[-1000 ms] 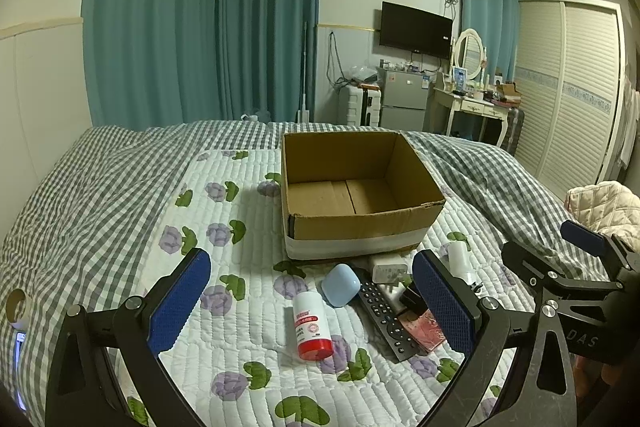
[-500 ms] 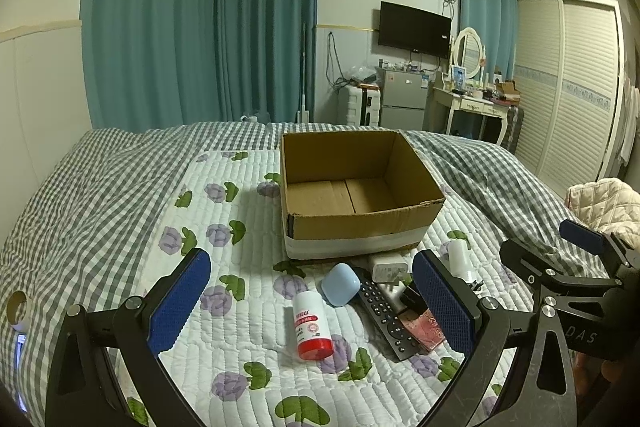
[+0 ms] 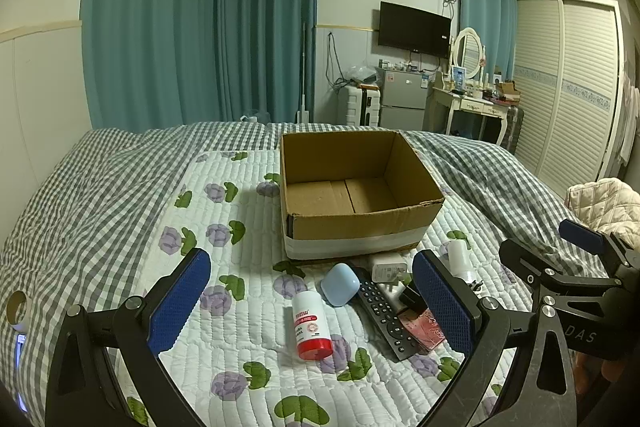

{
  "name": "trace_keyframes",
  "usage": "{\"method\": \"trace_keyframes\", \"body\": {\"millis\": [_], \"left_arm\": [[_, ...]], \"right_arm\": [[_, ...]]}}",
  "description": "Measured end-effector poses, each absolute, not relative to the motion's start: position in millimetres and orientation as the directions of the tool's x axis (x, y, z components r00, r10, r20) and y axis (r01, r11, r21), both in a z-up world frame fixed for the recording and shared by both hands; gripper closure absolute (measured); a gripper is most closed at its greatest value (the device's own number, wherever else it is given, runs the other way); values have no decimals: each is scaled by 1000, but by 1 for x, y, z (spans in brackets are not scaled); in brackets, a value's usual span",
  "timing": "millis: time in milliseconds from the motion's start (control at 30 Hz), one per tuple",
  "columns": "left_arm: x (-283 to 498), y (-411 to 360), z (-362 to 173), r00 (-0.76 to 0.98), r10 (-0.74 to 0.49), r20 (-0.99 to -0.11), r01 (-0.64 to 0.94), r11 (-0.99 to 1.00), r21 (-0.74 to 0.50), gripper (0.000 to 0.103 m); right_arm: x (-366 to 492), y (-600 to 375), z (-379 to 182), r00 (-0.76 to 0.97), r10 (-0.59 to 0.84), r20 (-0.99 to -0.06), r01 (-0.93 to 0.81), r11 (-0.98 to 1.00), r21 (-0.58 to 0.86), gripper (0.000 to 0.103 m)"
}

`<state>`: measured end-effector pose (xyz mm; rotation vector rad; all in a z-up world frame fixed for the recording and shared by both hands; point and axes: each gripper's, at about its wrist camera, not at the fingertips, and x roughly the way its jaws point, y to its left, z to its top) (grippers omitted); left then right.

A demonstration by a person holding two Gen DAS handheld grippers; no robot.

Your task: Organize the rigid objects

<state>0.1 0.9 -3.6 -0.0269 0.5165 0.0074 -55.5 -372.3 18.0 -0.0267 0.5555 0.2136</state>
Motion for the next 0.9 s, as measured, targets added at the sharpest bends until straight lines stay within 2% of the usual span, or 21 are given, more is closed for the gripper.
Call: {"method": "trace_keyframes", "body": {"millis": [900], "left_arm": [[0,0,-3,870,1,-493,-13,1000,-22,0]], "right_arm": [[-55,-373,18,822,201,-532,-216,976,35,0]]}}
